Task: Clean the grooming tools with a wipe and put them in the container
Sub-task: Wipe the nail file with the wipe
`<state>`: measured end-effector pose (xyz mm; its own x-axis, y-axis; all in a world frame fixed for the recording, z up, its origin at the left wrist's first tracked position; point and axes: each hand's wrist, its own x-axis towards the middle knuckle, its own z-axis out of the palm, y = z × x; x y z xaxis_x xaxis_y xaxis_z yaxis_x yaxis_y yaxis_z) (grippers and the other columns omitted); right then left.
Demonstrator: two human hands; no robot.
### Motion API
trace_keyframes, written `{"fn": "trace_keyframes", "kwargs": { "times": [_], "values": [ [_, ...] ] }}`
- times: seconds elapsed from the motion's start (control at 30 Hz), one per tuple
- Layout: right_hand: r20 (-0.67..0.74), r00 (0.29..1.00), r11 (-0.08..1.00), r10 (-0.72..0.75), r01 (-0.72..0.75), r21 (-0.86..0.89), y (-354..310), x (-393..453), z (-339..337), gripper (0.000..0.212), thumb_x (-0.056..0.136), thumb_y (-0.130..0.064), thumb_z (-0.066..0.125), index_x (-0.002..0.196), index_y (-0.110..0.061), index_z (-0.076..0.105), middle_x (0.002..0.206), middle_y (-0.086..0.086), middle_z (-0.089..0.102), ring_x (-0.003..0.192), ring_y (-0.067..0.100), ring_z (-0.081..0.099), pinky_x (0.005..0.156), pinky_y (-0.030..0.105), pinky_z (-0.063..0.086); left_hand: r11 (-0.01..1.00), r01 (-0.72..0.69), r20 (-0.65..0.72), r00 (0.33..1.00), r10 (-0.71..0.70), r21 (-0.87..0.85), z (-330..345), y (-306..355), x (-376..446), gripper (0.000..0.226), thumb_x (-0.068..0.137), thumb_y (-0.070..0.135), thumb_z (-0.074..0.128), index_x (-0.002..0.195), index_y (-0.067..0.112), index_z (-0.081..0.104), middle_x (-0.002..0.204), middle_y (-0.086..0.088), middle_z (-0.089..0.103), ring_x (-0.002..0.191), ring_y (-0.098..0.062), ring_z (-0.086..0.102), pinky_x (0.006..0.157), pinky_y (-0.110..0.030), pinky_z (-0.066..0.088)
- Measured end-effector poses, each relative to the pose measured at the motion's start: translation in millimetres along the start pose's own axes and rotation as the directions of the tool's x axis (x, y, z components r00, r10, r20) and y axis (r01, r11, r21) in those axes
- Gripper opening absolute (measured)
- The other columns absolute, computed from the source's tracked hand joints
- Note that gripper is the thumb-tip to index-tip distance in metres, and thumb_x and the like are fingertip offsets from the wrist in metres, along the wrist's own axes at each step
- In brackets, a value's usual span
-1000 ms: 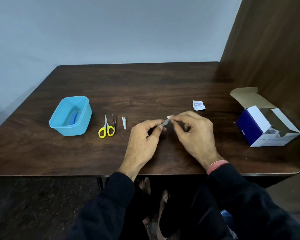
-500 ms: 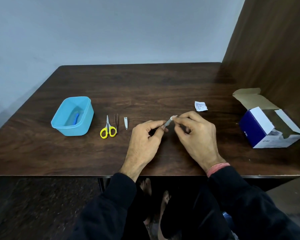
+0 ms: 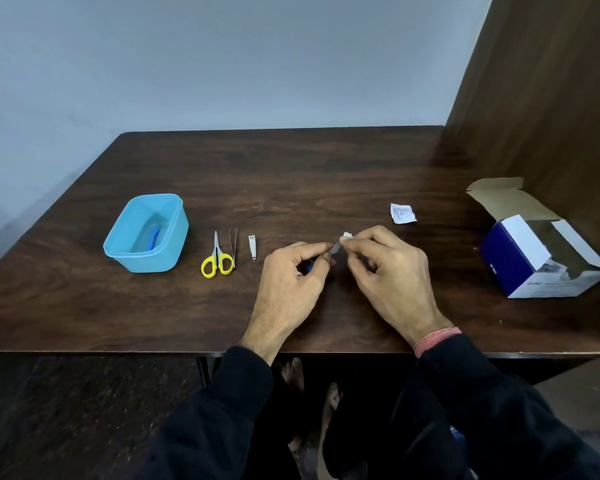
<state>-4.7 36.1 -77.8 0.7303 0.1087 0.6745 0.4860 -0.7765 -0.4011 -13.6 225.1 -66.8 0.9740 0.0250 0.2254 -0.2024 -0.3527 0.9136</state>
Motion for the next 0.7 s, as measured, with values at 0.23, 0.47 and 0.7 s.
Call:
{"fn": "trace_keyframes", "kwargs": {
  "times": [0.23, 0.47, 0.7],
  "values": [
    [-0.002, 0.999, 0.999, -0.032, 0.032, 0.044, -2.2, -0.4, -1.6, 0.016, 0.1, -0.01, 0.08, 0.114, -0.017, 0.084, 0.111, -0.009, 0.076, 0.086, -0.008, 0.055, 0.074, 0.031, 0.063, 1.0, 0.002, 0.011, 1.0, -0.002, -0.003, -0.3, -0.1, 0.7, 0.025, 0.105, 0.008, 0.072, 0.112, 0.024, 0.089, 0.103, 0.018, 0.083, 0.108, 0.001, 0.076, 0.093, -0.009, 0.052],
    [0.03, 1.0, 1.0, -0.001, 0.001, 0.014, -5.8, 3.6, -4.8, 0.014, 0.104, -0.013, 0.077, 0.116, -0.02, 0.082, 0.113, -0.01, 0.076, 0.096, 0.01, 0.075, 0.082, 0.036, 0.065, 1.0, -0.007, 0.024, 1.0, 0.006, 0.017, -1.0, 0.7, -0.1, 0.024, 0.106, 0.011, 0.072, 0.113, 0.026, 0.089, 0.101, 0.017, 0.083, 0.107, 0.001, 0.076, 0.094, -0.009, 0.051],
    [0.033, 0.998, 0.999, 0.045, -0.046, 0.022, -4.0, 5.6, -5.2, 0.014, 0.104, -0.013, 0.074, 0.114, -0.022, 0.081, 0.11, -0.01, 0.074, 0.099, 0.012, 0.073, 0.085, 0.039, 0.063, 1.0, -0.001, 0.029, 1.0, 0.001, 0.018, -0.8, 1.5, -0.4, 0.023, 0.107, 0.012, 0.072, 0.116, 0.025, 0.089, 0.1, 0.018, 0.083, 0.108, 0.003, 0.075, 0.093, -0.007, 0.05]
  ]
}}
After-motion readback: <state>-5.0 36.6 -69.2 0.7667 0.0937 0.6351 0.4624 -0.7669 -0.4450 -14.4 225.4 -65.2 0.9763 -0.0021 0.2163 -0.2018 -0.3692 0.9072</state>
